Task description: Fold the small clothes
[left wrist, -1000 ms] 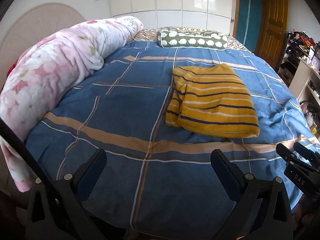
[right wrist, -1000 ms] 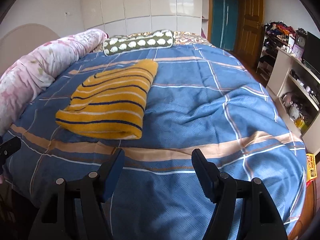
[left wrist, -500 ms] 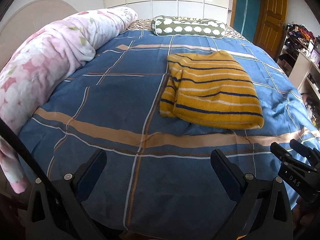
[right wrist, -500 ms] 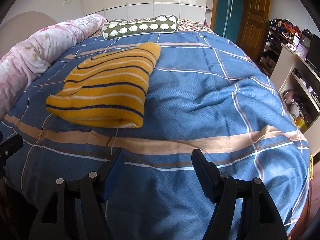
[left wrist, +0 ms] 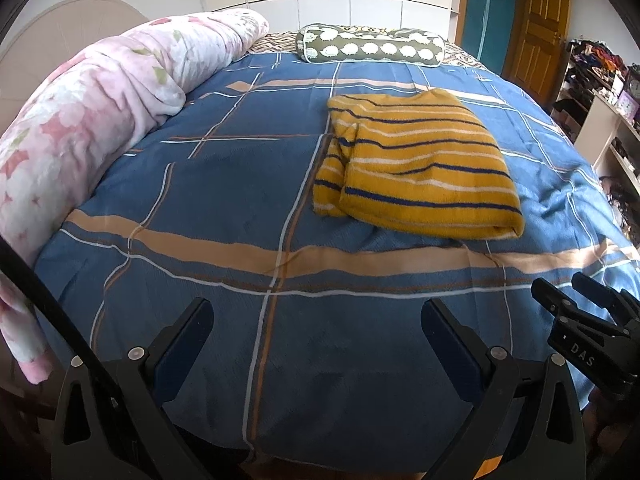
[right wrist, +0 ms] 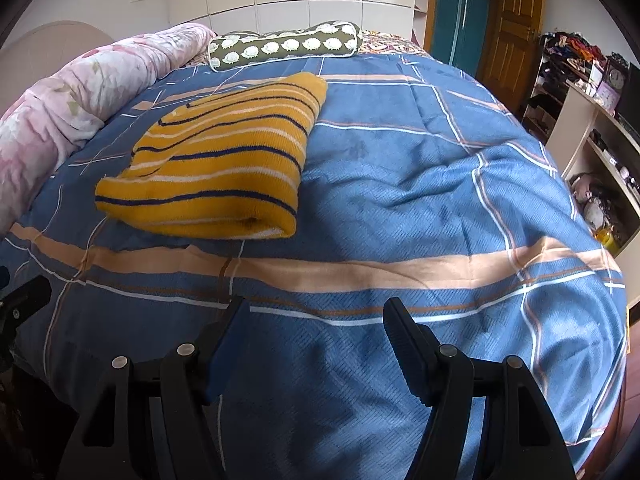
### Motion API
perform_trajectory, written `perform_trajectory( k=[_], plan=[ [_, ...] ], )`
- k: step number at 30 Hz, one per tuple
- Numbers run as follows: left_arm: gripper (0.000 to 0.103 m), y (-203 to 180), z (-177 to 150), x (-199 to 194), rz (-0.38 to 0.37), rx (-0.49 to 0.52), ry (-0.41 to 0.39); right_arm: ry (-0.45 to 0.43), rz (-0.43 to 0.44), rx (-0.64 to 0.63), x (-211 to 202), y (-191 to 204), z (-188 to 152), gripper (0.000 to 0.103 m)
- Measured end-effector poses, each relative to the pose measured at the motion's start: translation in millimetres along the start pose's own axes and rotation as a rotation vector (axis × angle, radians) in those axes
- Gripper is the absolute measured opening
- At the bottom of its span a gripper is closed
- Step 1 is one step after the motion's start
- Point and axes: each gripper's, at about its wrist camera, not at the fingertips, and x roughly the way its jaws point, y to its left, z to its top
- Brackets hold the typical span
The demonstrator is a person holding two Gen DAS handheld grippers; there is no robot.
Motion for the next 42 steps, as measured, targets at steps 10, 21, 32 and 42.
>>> perform_trajectory(
  k=[10,21,32,42],
  plan=[
    [0.103,3,-5,-3,-0.008,-0.011,0.000,0.010,0.000,-0.017,0,11,-6,0.074],
    [0.103,5,-9,0,-0.022,-0.018,0.020,0.022,0.000,-0.026,2,16,-12,0.074],
    [0.103,4,-13,10,-0.031,-0.023,0.054,0.040,0.001,-0.030,9,18,-14,0.074],
    [0.103,4,-15,12,-0.033,-0.026,0.057,0.044,0.002,-0.043,10,22,-16,0.074]
  ],
)
